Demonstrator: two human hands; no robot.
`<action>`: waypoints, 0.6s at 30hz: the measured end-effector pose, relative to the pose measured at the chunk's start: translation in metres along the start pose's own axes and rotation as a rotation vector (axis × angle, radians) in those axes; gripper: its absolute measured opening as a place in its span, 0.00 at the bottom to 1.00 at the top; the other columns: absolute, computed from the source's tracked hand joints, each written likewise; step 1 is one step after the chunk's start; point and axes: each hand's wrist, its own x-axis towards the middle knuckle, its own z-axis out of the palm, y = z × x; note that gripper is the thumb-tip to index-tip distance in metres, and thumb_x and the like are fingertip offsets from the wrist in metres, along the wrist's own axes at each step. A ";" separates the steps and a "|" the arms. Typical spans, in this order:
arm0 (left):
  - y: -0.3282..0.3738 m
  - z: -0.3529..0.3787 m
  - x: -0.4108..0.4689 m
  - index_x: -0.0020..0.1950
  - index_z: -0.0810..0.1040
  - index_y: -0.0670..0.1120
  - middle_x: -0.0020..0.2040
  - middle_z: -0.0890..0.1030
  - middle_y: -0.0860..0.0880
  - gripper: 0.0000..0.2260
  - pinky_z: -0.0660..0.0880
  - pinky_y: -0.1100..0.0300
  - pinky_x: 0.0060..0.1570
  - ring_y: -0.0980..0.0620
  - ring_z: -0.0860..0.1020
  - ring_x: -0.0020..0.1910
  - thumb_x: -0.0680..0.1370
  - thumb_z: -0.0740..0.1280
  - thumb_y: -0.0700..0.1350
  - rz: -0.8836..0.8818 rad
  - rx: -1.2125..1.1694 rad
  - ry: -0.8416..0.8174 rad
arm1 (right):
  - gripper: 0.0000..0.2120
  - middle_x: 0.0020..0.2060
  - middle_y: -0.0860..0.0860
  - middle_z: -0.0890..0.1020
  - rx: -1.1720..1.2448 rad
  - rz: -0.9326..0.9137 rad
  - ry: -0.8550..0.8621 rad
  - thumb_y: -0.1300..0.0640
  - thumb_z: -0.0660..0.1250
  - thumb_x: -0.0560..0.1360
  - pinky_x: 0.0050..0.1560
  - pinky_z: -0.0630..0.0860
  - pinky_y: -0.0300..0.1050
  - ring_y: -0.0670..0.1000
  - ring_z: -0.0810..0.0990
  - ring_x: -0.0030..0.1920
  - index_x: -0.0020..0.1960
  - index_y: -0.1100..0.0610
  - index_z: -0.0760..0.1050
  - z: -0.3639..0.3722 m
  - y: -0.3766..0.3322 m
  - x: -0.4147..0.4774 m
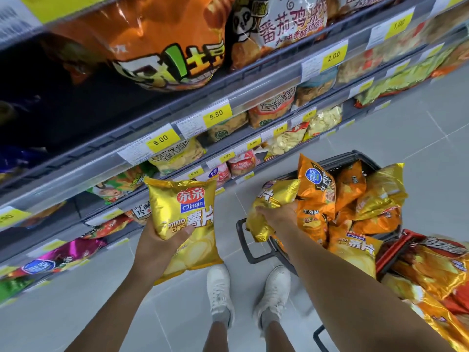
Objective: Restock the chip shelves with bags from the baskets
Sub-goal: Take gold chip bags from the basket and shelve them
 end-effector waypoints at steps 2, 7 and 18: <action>0.000 -0.001 0.001 0.64 0.80 0.53 0.48 0.88 0.59 0.22 0.80 0.67 0.35 0.59 0.86 0.45 0.72 0.81 0.44 0.001 0.011 -0.015 | 0.54 0.70 0.59 0.72 0.046 -0.003 -0.031 0.48 0.84 0.64 0.65 0.77 0.65 0.65 0.74 0.69 0.78 0.53 0.52 -0.007 0.003 -0.001; 0.008 0.000 0.002 0.66 0.80 0.52 0.52 0.88 0.54 0.25 0.81 0.63 0.41 0.55 0.87 0.49 0.70 0.82 0.49 -0.005 0.040 -0.067 | 0.49 0.62 0.54 0.80 0.105 -0.103 -0.081 0.49 0.87 0.56 0.61 0.79 0.66 0.61 0.80 0.62 0.71 0.52 0.66 -0.033 0.020 -0.005; 0.077 0.011 -0.041 0.58 0.80 0.52 0.46 0.84 0.59 0.16 0.77 0.71 0.35 0.68 0.82 0.37 0.74 0.80 0.43 0.026 0.145 -0.270 | 0.38 0.60 0.46 0.82 0.134 -0.285 -0.323 0.53 0.84 0.66 0.53 0.78 0.49 0.51 0.81 0.59 0.70 0.47 0.68 -0.165 0.032 -0.136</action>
